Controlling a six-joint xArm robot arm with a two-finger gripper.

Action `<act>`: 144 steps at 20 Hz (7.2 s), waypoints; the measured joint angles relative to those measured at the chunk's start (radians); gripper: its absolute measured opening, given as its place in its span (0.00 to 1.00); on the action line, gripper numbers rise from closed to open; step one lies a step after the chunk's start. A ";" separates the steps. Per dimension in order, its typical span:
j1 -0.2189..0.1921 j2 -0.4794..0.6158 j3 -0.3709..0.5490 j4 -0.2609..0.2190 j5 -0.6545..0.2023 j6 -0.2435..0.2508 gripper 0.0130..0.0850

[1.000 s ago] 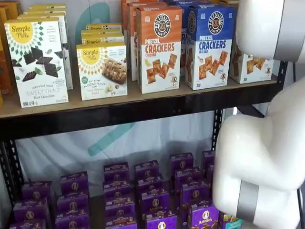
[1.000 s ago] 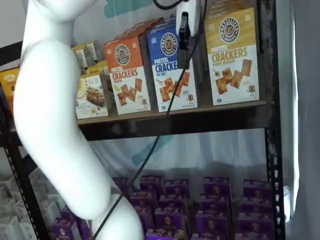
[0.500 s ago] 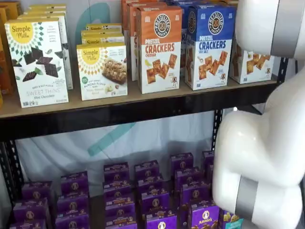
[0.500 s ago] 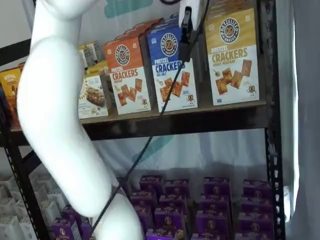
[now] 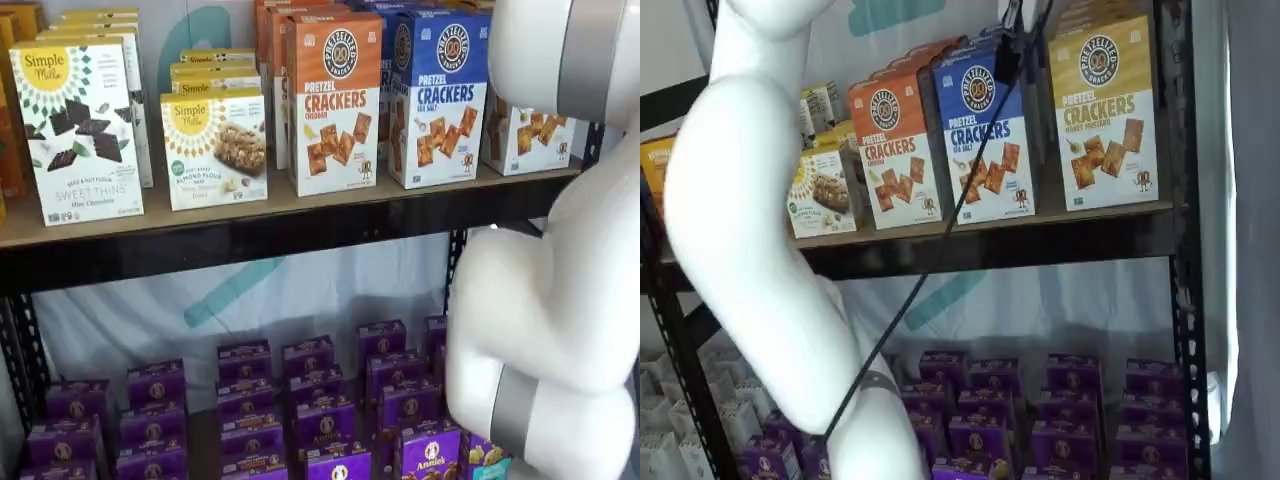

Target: Retrieve the yellow and white box located on the top shelf, the sixth one from the left

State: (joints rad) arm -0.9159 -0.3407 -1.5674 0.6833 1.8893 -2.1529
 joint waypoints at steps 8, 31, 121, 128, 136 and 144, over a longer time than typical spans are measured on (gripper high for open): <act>0.015 -0.031 0.068 0.034 -0.219 -0.049 1.00; 0.198 0.133 -0.099 -0.227 -0.317 -0.021 1.00; 0.358 0.292 -0.337 -0.621 -0.166 0.033 0.67; 0.319 0.278 -0.354 -0.601 -0.108 0.008 0.67; 0.280 0.174 -0.286 -0.578 -0.049 -0.019 0.67; 0.273 -0.003 -0.133 -0.598 -0.003 -0.030 0.67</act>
State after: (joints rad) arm -0.6432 -0.3436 -1.7008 0.0850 1.8860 -2.1833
